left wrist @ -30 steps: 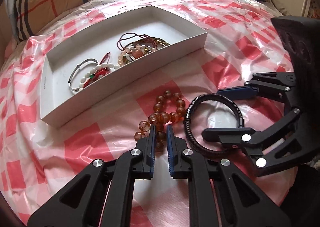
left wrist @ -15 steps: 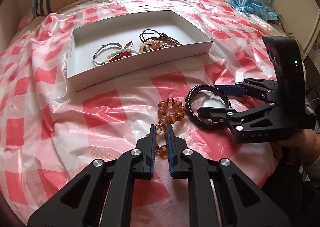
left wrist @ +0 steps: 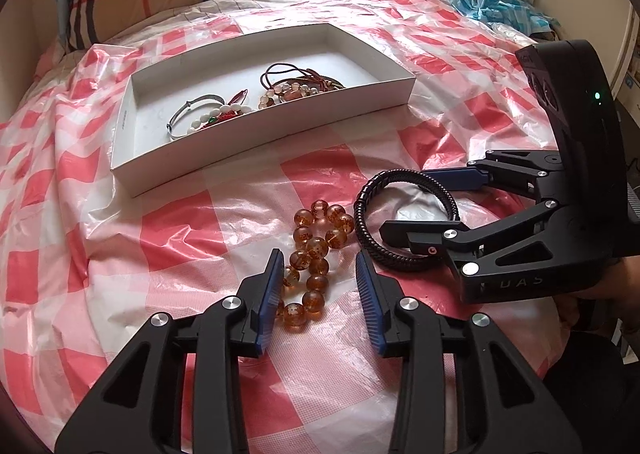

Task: Organize jewelry
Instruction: 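Grasp the amber bead bracelet with the left tool while the right tool grasps the black leather bracelet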

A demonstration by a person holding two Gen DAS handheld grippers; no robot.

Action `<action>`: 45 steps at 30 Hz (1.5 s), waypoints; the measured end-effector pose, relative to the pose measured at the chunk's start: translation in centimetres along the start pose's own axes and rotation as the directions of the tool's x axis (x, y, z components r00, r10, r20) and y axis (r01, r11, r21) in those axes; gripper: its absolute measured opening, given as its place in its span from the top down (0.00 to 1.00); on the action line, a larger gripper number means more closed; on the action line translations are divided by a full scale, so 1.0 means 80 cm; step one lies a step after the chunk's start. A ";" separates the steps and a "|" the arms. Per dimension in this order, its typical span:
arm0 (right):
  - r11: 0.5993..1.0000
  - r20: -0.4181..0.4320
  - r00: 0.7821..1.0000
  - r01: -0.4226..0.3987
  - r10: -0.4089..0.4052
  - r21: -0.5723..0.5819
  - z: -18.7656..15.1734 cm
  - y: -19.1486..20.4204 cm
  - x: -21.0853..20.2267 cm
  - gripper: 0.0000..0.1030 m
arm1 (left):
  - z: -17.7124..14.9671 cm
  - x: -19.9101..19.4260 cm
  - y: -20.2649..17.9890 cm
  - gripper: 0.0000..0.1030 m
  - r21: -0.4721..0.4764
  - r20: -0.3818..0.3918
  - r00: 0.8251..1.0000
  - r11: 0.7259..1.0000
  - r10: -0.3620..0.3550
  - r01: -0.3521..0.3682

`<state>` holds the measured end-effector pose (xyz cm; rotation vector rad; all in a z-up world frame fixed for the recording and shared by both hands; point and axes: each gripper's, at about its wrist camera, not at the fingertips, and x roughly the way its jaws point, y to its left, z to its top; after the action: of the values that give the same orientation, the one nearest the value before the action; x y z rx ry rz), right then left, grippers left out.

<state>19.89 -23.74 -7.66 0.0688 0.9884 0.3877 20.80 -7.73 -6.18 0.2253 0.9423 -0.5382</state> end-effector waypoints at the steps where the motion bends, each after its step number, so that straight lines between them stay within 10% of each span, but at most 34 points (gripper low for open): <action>1: 1.000 0.000 1.000 0.000 0.000 0.000 0.000 0.000 0.000 0.37 | -0.001 -0.001 0.002 0.70 -0.010 0.002 1.000 1.000 0.005 -0.005; 3: 1.000 0.002 1.000 0.006 -0.006 -0.003 0.000 0.001 -0.001 0.37 | -0.001 -0.003 0.009 0.95 -0.044 -0.002 1.000 0.999 0.004 -0.004; 5: 0.999 0.011 0.999 0.040 -0.040 -0.010 -0.001 0.005 -0.002 0.38 | -0.003 -0.012 0.020 1.00 -0.100 0.005 1.000 0.995 -0.029 0.030; 10: 0.994 0.066 0.994 0.096 -0.093 -0.045 -0.007 0.018 -0.021 0.72 | -0.018 -0.038 0.047 1.00 -0.218 0.044 0.994 0.970 -0.097 0.104; 17: 0.996 -0.002 0.999 -0.044 0.044 0.072 0.000 -0.013 -0.012 0.60 | -0.020 -0.031 0.055 0.97 -0.227 0.033 0.997 0.971 -0.066 0.072; 21: 0.999 -0.024 0.999 0.025 -0.025 -0.021 0.004 0.012 -0.001 0.54 | -0.015 -0.020 0.038 0.73 -0.169 0.037 0.999 0.985 -0.021 0.027; 27: 0.993 0.006 0.997 -0.075 0.075 0.091 0.003 -0.005 -0.016 0.89 | -0.011 -0.011 0.022 0.90 -0.117 -0.002 0.998 0.991 -0.061 0.060; 45: 0.951 0.264 0.950 -0.223 0.164 0.214 0.002 -0.003 -0.153 0.89 | 0.002 -0.124 0.034 0.90 -0.276 0.197 0.972 0.944 -0.127 0.179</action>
<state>14.12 -28.24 2.17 0.4295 0.7821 0.4272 17.70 -2.15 1.85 -0.1630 0.8572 -0.5453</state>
